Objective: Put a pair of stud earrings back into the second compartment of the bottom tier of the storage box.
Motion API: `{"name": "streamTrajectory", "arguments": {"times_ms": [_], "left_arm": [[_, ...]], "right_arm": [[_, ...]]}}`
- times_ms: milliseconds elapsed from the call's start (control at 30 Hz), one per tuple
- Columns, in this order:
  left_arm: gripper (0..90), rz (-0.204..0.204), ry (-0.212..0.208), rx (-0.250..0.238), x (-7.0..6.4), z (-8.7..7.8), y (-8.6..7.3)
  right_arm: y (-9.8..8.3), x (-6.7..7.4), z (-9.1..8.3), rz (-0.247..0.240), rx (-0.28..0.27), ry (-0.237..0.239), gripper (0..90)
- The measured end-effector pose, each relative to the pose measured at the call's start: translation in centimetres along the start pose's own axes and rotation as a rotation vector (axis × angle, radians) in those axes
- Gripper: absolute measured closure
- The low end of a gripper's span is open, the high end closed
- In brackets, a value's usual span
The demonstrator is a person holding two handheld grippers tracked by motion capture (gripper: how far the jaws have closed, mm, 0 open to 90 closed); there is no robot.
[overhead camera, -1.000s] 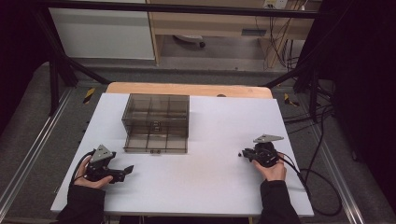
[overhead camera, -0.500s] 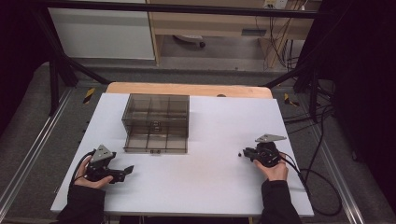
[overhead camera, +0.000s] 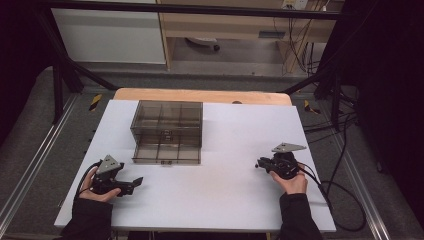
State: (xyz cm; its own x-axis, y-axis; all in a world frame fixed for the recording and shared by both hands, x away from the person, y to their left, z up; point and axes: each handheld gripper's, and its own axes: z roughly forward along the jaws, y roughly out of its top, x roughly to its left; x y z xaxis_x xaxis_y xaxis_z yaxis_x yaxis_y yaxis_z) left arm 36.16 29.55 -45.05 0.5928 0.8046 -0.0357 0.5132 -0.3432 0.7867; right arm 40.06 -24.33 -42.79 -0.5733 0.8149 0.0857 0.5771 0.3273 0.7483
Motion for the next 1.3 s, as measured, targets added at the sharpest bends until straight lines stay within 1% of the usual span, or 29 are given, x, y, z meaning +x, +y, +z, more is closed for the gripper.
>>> {"name": "streamTrajectory", "arguments": {"times_ms": [533, 700, 900, 1000, 1133, 1167, 1300], "left_arm": [[6.2, -0.001, -0.002, 0.001, 0.0, 0.1, 0.0], [6.2, 0.001, -0.004, 0.001, 0.0, 0.1, 0.0], [6.2, -0.003, -0.004, 0.000, -0.1, 0.0, 0.0], [6.2, -0.002, -0.005, 0.000, 0.0, 0.0, 0.0], [6.2, -0.004, -0.005, 0.000, 0.0, 0.1, -0.1], [6.2, -0.003, -0.005, 0.000, 0.0, 0.0, 0.0], [6.2, -0.004, -0.005, 0.000, 0.0, 0.1, -0.1]], "right_arm": [[1.3, 2.1, 0.4, -0.048, -0.022, 0.050, 80.6], [1.5, 2.6, 0.6, -0.049, -0.020, 0.069, 80.6], [2.0, 3.0, 0.8, -0.062, -0.020, 0.078, 80.7], [2.3, 3.3, 0.8, -0.066, -0.033, 0.082, 80.7], [2.7, 3.7, 1.0, -0.063, -0.032, 0.090, 80.7], [2.8, 3.8, 1.1, -0.070, -0.026, 0.092, 80.7], [3.4, 4.4, 1.4, -0.080, -0.034, 0.105, 80.7]]}}
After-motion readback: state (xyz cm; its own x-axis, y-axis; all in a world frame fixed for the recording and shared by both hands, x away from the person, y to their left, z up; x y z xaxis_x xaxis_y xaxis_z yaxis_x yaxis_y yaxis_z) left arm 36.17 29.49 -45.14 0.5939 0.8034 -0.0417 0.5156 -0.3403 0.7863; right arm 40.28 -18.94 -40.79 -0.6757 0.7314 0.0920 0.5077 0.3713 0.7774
